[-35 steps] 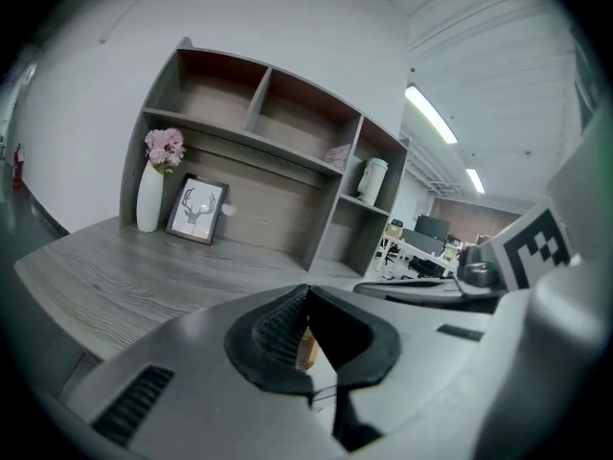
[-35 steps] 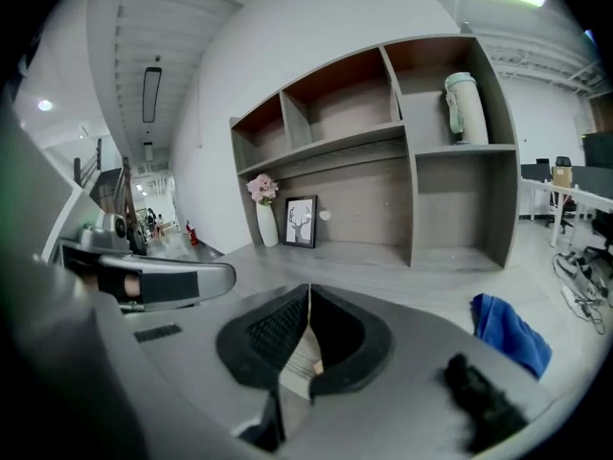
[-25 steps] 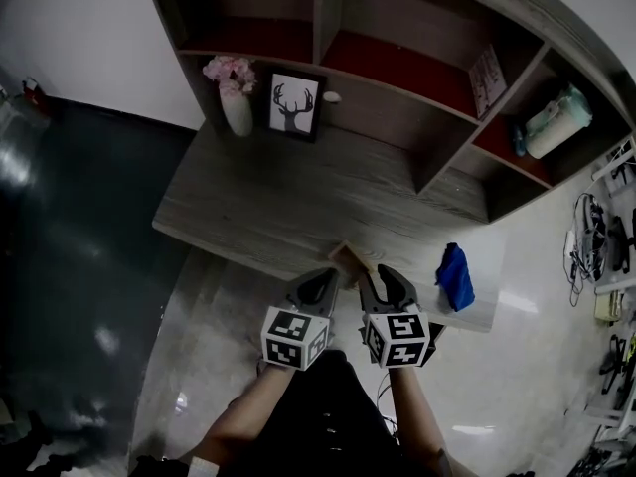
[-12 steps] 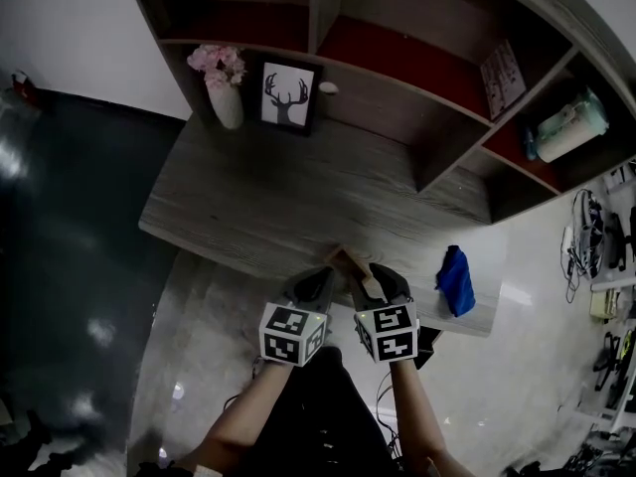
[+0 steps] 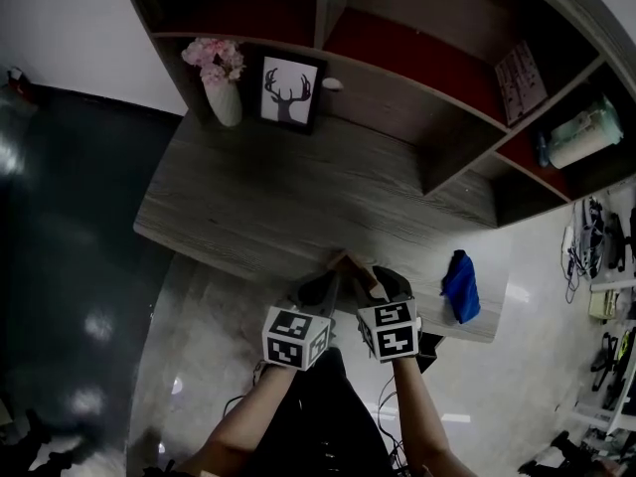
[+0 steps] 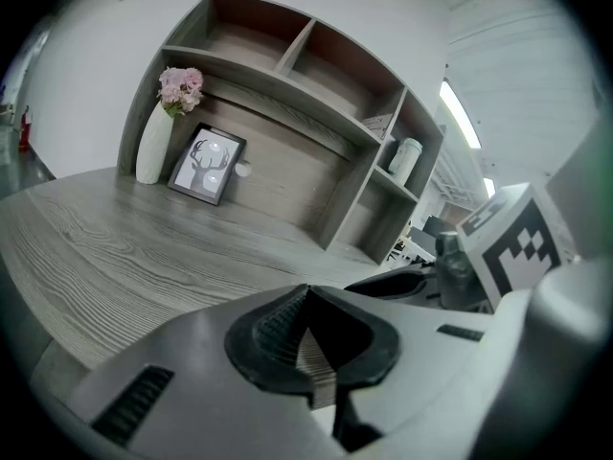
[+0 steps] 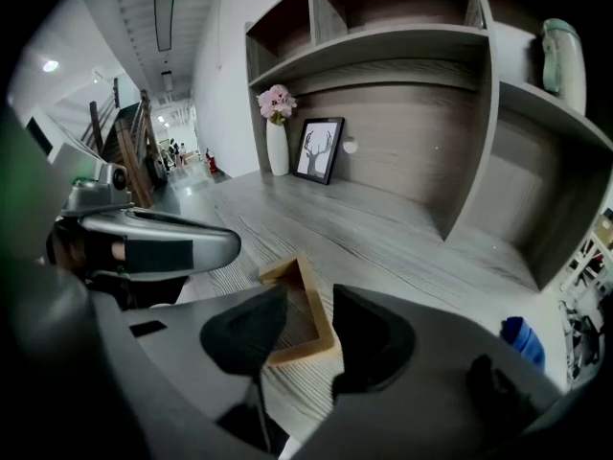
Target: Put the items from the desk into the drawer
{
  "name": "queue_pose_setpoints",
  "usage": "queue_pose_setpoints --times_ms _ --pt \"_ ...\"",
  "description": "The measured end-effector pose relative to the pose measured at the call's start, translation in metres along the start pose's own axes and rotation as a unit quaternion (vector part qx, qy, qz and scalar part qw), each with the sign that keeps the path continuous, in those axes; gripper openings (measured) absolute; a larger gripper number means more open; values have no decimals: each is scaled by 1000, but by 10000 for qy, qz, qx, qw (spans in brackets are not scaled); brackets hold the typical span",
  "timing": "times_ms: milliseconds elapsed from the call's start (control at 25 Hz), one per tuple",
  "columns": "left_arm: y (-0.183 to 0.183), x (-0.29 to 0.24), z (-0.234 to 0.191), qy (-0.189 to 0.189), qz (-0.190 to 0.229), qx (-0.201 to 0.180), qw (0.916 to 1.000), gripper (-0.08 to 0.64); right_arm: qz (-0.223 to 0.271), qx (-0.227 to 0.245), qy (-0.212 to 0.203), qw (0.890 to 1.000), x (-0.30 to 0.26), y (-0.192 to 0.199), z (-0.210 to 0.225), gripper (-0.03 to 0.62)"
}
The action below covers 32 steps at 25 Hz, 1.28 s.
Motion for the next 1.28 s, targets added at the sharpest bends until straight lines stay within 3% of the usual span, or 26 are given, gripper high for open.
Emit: queue_pose_setpoints --times_ms 400,800,1280 --pt "5 -10 -3 99 -27 105 9999 11 -445 273 26 9986 -18 8 5 142" --pt "8 -10 -5 59 -54 124 9999 11 -593 564 196 9964 -29 15 4 61" --pt "8 -6 0 82 -72 45 9999 11 -452 295 241 9983 -19 13 3 52"
Point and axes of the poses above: the fingertips, and each gripper's own axes: x backward along the fingers, z to its right, y out of its underside, the point moved 3 cm from there along x, backward along the fingers, and after that the axes turned 1 degree about y, right-handed, at the moved point
